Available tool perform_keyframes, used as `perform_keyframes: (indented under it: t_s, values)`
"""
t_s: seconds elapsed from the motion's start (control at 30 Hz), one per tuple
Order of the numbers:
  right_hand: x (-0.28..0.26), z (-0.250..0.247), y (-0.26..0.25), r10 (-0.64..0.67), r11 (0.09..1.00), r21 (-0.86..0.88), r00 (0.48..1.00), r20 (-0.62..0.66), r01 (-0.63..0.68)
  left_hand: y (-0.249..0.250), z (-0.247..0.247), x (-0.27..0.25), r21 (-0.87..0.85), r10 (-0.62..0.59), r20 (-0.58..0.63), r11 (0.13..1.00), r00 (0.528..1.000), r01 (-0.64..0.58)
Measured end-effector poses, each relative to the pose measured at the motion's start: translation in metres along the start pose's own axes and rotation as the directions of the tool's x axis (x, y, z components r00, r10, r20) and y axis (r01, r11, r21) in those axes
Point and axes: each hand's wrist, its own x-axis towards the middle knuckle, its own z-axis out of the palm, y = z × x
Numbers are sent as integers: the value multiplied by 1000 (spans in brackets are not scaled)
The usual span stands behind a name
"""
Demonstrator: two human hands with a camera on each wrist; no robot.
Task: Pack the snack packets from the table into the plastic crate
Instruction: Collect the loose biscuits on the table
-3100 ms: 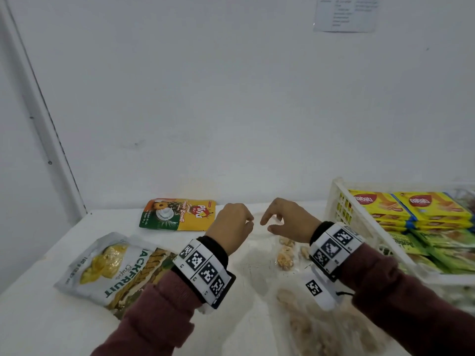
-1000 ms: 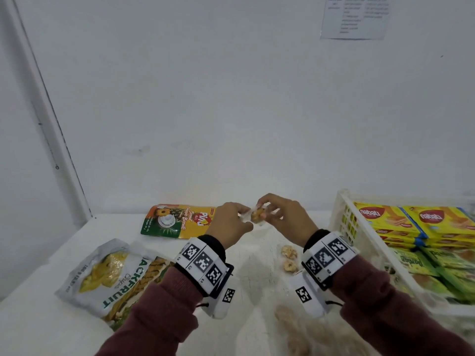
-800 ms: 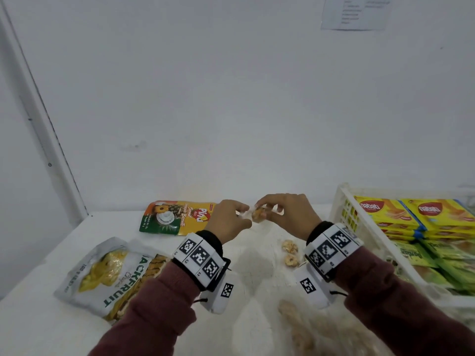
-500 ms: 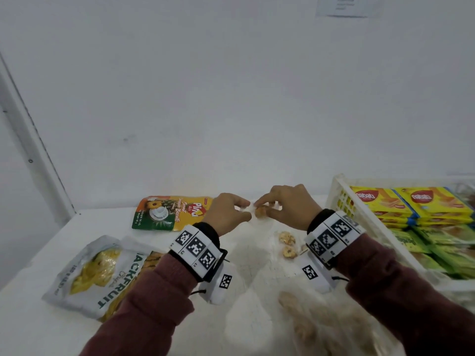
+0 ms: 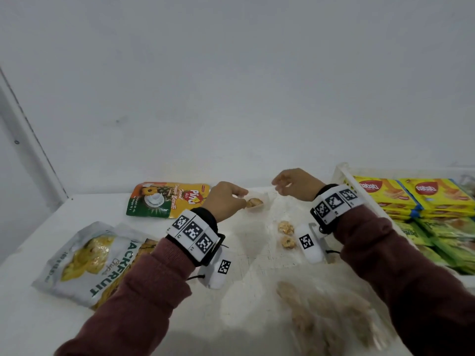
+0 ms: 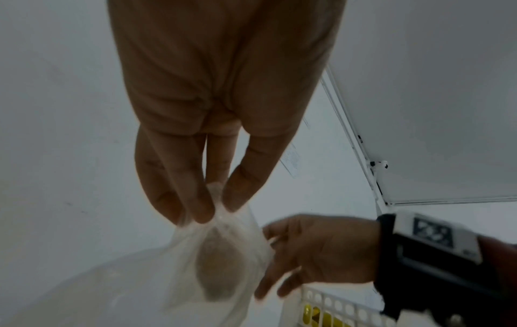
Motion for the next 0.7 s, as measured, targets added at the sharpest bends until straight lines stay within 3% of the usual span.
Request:
perform_keyframes:
  t_s: [0.07,0.13,0.2,0.3,0.4,0.5,0.7]
  values:
    - [15,11,13,143,956,-267,987,79,-118,-2,-2,0,8,-16,8,1000,1000,16]
    - [24,24,22,255,865,-483,947,194,-134,-3,-3,1,24,-17,-3,1000,1000,17]
    - [29,35,30,323,801,-585,913,248,-124,-4,-4,1,18,-14,-19,1000,1000,15]
    - [37,47,40,336,728,-680,910,241,-88,-4,-5,1,-19,1,-36,1000,999,-2]
    - [42,52,41,304,721,-692,914,269,-37,-4,-4,2,29,8,-30,1000,1000,-7]
    - [39,48,38,258,771,-636,924,281,-22,-5,-5,3,86,-3,4,996,1000,2]
    - [29,29,28,263,903,-407,926,270,-138,-8,-13,7,16,9,0,1000,1000,-9]
